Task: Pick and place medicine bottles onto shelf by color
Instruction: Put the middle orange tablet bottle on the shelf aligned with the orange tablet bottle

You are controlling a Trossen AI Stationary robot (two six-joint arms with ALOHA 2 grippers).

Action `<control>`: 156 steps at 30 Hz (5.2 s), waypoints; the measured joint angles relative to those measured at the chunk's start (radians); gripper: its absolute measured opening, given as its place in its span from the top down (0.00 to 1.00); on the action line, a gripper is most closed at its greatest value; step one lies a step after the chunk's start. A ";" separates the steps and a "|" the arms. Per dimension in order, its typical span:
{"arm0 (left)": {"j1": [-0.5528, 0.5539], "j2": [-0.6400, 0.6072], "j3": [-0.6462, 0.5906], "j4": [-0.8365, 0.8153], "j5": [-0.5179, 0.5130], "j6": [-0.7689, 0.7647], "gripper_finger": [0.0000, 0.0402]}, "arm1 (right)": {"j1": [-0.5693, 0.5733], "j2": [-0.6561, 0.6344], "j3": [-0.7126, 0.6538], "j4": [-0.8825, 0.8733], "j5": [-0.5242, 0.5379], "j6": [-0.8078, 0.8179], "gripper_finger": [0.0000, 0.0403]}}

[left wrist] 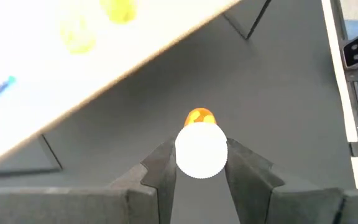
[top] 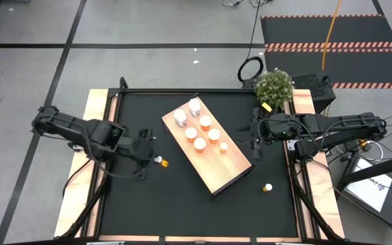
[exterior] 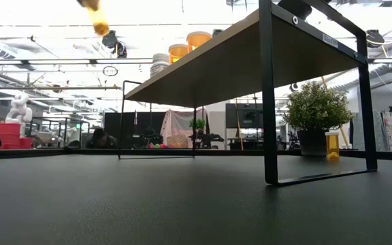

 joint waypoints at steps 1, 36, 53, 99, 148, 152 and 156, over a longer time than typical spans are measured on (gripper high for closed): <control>0.000 0.030 0.040 -0.014 -0.003 0.025 0.69 | 0.000 0.000 0.000 -0.002 0.000 0.000 0.56; 0.163 0.702 0.903 -0.272 0.031 0.464 0.70 | 0.000 -0.063 0.000 -0.088 0.004 0.006 0.56; 0.164 0.777 0.904 -0.211 0.040 0.477 0.69 | 0.000 -0.068 0.000 -0.093 0.004 0.003 0.56; 0.178 0.817 0.902 -0.253 0.029 0.521 0.66 | 0.000 -0.068 0.000 -0.112 0.004 0.012 0.56; 0.036 0.774 0.903 -0.332 -0.218 0.470 0.60 | 0.000 -0.067 0.000 -0.134 0.003 0.024 0.56; 0.011 0.763 0.879 -0.359 -0.227 0.394 0.65 | 0.000 -0.067 0.000 -0.137 0.003 0.038 0.56; -0.005 0.768 0.791 -0.329 -0.229 0.356 0.70 | 0.000 -0.067 0.000 -0.137 0.003 0.049 0.56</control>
